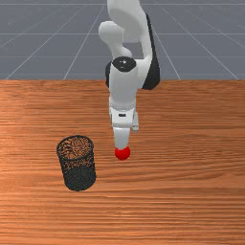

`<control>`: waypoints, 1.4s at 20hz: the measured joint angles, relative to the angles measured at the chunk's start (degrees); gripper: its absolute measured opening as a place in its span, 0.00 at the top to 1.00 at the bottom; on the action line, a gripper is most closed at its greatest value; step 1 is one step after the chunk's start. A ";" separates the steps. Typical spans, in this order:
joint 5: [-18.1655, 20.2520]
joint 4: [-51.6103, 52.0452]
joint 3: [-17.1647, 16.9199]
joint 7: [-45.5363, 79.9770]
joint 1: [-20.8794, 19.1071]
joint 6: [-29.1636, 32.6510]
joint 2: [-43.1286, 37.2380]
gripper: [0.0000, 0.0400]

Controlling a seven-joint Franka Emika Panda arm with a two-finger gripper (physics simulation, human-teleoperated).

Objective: Put the ball into the container

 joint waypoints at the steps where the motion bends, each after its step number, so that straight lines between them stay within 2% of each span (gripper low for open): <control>1: 0.48 0.02 0.28 -0.48 -0.27 0.68 0.76 0.00; 6: 0.33 0.19 0.11 -0.25 -0.06 2.24 2.74 0.00; 8: 1.30 2.31 0.84 -1.31 -0.75 -0.37 4.41 0.00; 15: 1.31 4.25 0.86 -1.31 -0.77 0.16 8.11 0.00; 16: -0.10 2.39 -0.44 0.41 0.47 3.95 7.86 0.00; 24: 1.00 4.33 0.61 -0.90 -0.49 4.12 10.57 0.00; 25: 0.99 4.64 0.61 -0.90 -0.50 4.23 10.77 0.30; 28: 0.99 4.86 0.62 -1.03 -0.57 4.54 10.90 0.30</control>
